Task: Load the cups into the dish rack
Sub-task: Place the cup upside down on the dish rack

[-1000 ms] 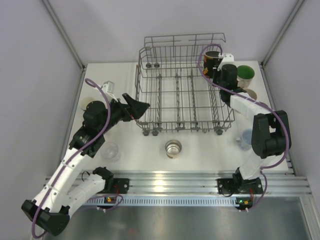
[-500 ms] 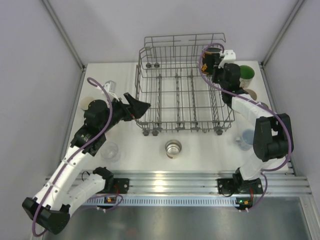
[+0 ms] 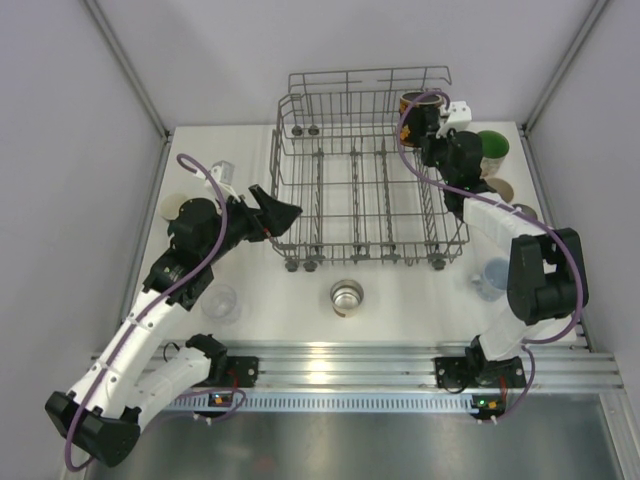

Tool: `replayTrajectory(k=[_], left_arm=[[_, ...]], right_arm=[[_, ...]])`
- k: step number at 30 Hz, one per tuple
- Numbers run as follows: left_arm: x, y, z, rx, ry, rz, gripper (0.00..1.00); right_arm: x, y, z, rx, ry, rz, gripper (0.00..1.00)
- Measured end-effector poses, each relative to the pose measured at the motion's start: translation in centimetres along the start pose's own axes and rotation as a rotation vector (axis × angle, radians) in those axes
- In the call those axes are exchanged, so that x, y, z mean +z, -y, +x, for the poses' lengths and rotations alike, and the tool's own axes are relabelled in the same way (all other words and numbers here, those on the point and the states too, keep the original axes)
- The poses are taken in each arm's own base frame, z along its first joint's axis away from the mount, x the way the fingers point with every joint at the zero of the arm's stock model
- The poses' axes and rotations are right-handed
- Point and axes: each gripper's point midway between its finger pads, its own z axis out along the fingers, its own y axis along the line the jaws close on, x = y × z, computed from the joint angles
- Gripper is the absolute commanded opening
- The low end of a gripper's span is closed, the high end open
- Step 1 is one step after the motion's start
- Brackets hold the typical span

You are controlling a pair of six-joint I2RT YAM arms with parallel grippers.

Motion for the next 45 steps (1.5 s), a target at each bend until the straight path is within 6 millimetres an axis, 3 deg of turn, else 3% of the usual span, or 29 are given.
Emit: replayTrajectory(k=[10,22,28,39,45], left_arm=[[0.2,-0.4,-0.1,0.011,0.006,-0.017,0.96],[0.7,-0.9,0.3,0.016,-0.009,-0.034,0.96],[1.0,-1.2,0.4,0.017,-0.016,-0.041,0.96],[3.3,-2.9,1.0,0.026,-0.062,-0.110,0.95],[6.2,-2.8,-0.4,0.032,-0.074,-0.139,0.93]], right_arm=[[0.1,-2.0,-1.1,-0.004,0.042,-0.079,0.00],[0.0,-4.5,-1.1,-0.041,0.049,-0.119,0.00],[0.0,-4.8,-1.5,-0.069,0.056,-0.125,0.00],[0.4,-6.2,-8.2,-0.092,0.218,-0.169,0.00],[0.9,-7.4,-7.7,-0.074,0.227,-0.228,0.00]])
